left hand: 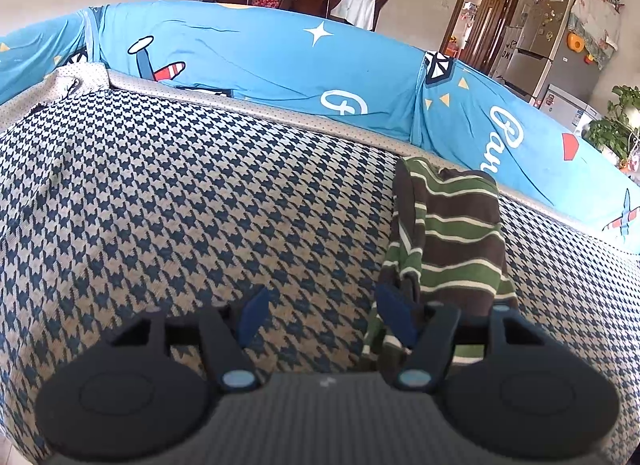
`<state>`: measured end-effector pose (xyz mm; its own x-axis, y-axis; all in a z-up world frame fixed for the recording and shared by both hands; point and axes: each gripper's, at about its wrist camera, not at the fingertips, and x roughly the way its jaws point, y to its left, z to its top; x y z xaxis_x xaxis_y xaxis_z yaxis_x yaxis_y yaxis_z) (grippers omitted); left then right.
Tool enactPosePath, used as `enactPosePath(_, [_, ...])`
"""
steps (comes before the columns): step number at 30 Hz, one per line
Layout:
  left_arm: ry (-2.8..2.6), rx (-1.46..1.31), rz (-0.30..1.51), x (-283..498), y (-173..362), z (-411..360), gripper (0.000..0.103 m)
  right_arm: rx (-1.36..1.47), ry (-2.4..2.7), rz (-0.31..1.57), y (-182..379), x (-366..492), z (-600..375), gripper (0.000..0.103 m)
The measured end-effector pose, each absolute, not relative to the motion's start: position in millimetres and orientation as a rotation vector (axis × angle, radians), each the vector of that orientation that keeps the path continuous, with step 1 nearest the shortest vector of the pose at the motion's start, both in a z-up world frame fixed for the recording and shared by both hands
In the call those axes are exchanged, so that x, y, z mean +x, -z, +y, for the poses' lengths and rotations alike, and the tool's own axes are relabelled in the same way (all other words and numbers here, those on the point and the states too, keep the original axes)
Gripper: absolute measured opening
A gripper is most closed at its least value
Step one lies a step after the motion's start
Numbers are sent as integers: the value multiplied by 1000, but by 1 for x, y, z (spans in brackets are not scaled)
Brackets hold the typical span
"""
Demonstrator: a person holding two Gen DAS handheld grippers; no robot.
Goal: Fold clothes
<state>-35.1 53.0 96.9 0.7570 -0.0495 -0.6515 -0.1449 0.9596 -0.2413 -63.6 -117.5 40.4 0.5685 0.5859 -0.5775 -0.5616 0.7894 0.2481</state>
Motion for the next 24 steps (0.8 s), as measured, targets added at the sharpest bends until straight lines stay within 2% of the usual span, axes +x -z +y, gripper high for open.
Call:
enactPosePath(2, [-42,-283,716,-35,-95,51,65,26,-679,695,-38,-65,-116,9])
enactPosePath(8, [-16,-262,708,-33,-92,42,70,6,-763,683,-46,-83,-115,9])
enactPosePath(21, [-43,-263,708,-34,-91,48,71,-61,-747,708,-47,-112,-121,11])
enactPosePath(24, [-46,-262,709,-34,-91,48,71,-34,-747,726,-45,-111,-121,17])
